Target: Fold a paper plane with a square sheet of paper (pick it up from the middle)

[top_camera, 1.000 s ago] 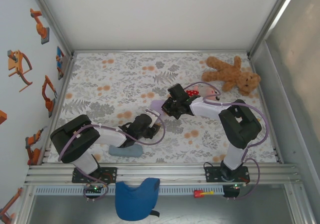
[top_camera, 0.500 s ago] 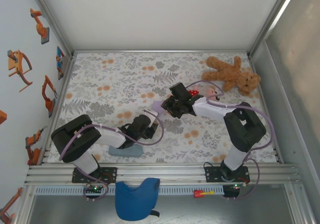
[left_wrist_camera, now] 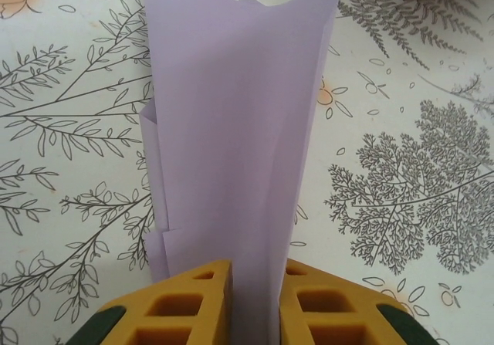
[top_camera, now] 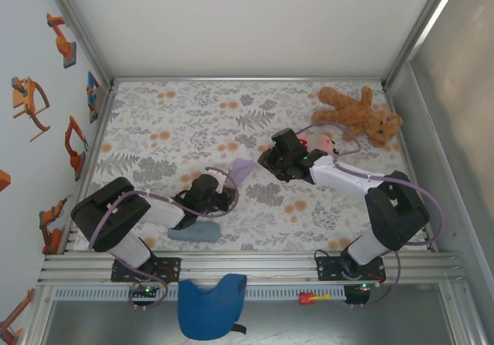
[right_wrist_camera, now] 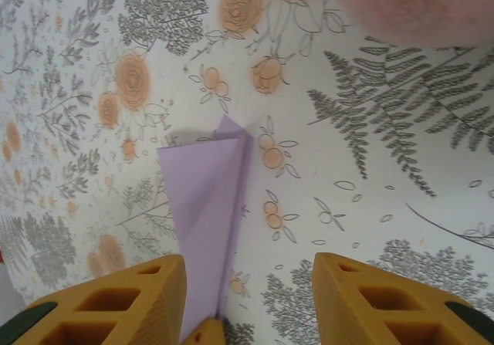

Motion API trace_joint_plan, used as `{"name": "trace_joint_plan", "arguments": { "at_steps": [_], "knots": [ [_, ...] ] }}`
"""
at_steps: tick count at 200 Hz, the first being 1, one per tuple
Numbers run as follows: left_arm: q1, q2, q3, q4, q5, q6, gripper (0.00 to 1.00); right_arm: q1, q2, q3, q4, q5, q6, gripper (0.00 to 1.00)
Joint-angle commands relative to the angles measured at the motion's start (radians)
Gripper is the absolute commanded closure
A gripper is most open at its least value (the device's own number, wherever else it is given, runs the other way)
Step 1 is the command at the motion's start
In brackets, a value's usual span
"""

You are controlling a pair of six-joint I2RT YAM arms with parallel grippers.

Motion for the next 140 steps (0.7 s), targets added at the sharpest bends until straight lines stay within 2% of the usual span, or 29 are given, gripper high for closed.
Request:
{"name": "trace_joint_plan", "arguments": {
  "at_steps": [1, 67, 140],
  "knots": [
    [0.016, -0.012, -0.008, 0.033, 0.092, -0.086, 0.81, -0.004, -0.033, -0.048, 0.063, 0.031, -0.049, 0.54],
    [0.051, 0.026, 0.004, 0.020, 0.185, -0.169, 0.82, 0.005, 0.020, -0.084, 0.196, -0.118, -0.227, 0.54],
    [0.062, 0.037, 0.019, -0.020, 0.229, -0.193, 0.82, 0.032, 0.159, 0.035, 0.128, -0.180, -0.409, 0.34]
  ]
}}
